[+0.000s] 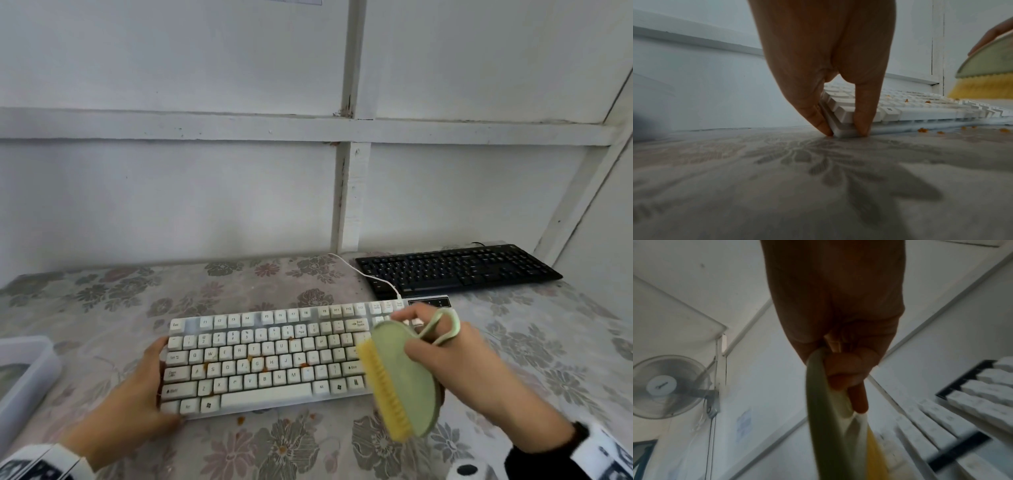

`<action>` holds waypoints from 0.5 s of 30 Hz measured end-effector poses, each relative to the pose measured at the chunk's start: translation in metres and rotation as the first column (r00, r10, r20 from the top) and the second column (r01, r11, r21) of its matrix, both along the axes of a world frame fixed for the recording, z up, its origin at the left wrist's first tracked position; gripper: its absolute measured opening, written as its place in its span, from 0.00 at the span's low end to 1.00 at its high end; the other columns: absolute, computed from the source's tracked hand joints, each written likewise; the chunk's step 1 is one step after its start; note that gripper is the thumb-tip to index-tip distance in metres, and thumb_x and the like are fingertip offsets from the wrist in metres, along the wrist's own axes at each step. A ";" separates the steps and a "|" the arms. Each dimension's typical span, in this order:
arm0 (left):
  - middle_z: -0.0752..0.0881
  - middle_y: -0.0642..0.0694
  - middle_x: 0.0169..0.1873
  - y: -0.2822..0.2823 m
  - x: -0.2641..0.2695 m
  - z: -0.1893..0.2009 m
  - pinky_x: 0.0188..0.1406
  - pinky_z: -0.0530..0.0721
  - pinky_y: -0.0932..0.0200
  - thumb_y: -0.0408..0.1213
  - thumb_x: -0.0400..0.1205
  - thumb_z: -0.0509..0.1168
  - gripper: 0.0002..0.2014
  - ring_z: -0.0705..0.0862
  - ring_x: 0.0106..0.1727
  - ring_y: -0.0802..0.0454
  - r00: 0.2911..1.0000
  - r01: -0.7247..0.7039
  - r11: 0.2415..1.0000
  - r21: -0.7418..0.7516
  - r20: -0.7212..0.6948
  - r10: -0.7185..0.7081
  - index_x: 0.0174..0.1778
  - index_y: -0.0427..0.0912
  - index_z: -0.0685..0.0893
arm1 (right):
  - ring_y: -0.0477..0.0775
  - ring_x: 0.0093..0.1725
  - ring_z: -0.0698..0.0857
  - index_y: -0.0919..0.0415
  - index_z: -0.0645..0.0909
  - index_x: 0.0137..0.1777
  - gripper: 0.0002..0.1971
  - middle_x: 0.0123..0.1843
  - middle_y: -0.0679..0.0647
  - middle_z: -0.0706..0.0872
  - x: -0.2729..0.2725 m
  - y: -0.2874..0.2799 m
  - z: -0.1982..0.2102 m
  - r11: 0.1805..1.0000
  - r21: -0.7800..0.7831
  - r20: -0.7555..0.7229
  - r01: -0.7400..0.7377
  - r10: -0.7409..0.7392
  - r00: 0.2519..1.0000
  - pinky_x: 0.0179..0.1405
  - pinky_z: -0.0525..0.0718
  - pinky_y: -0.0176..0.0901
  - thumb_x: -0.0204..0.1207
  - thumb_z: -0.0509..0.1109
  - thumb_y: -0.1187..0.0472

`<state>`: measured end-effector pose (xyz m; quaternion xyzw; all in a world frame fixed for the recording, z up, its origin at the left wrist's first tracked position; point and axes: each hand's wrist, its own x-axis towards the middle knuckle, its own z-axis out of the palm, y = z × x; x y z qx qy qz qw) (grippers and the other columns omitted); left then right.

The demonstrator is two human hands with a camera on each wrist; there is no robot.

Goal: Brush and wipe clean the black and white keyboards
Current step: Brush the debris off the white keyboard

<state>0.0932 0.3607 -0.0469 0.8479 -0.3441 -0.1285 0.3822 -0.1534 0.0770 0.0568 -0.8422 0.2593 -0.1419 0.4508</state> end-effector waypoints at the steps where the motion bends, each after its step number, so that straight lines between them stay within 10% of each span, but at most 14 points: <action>1: 0.81 0.55 0.58 -0.001 -0.001 0.001 0.58 0.83 0.50 0.53 0.50 0.76 0.47 0.85 0.54 0.55 1.000 -0.001 1.000 -0.004 0.003 0.001 0.49 0.94 0.50 | 0.49 0.27 0.75 0.45 0.82 0.49 0.15 0.34 0.59 0.82 0.003 -0.001 0.005 1.000 -0.008 0.053 0.018 -0.018 0.998 0.19 0.74 0.38 0.74 0.64 0.69; 7: 0.78 0.57 0.60 -0.002 -0.005 0.008 0.57 0.81 0.57 0.55 0.48 0.74 0.47 0.83 0.55 0.56 1.000 0.005 1.000 0.018 0.024 -0.005 0.48 0.95 0.48 | 0.43 0.31 0.82 0.43 0.78 0.54 0.16 0.42 0.47 0.86 0.031 -0.003 0.003 0.993 -0.077 0.156 0.086 -0.073 0.985 0.21 0.76 0.31 0.76 0.64 0.68; 15: 0.80 0.61 0.57 0.001 0.000 0.005 0.53 0.80 0.63 0.45 0.53 0.76 0.49 0.84 0.53 0.61 1.000 0.004 1.000 0.030 0.007 -0.004 0.48 0.95 0.49 | 0.44 0.23 0.75 0.46 0.77 0.51 0.13 0.32 0.54 0.81 0.010 0.009 -0.024 0.999 -0.006 -0.049 -0.032 0.032 0.998 0.19 0.73 0.36 0.76 0.63 0.67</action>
